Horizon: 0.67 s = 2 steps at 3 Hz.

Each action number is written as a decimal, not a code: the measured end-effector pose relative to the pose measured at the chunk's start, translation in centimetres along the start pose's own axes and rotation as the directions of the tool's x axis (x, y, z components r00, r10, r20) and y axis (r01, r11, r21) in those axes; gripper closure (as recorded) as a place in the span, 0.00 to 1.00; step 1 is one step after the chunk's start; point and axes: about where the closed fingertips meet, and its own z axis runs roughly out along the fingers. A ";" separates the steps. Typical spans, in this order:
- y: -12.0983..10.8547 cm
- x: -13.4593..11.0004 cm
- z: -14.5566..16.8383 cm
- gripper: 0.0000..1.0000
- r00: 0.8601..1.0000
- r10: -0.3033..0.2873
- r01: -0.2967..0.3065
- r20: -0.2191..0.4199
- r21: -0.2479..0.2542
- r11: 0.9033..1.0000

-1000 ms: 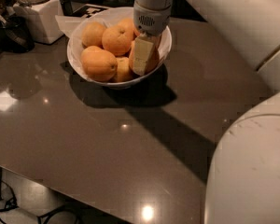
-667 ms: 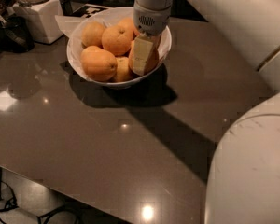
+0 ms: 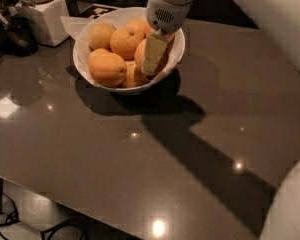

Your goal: Pick orange from white bowl

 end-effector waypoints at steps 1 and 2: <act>1.5 0.7 -2.9 1.00 0.994 -0.042 0.042 0.104 -0.003 0.999; 1.5 0.5 -2.8 1.00 0.993 -0.042 0.043 0.110 -0.003 0.999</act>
Offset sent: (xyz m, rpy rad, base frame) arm -0.0180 -0.0066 0.0207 0.0789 -0.0274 0.0468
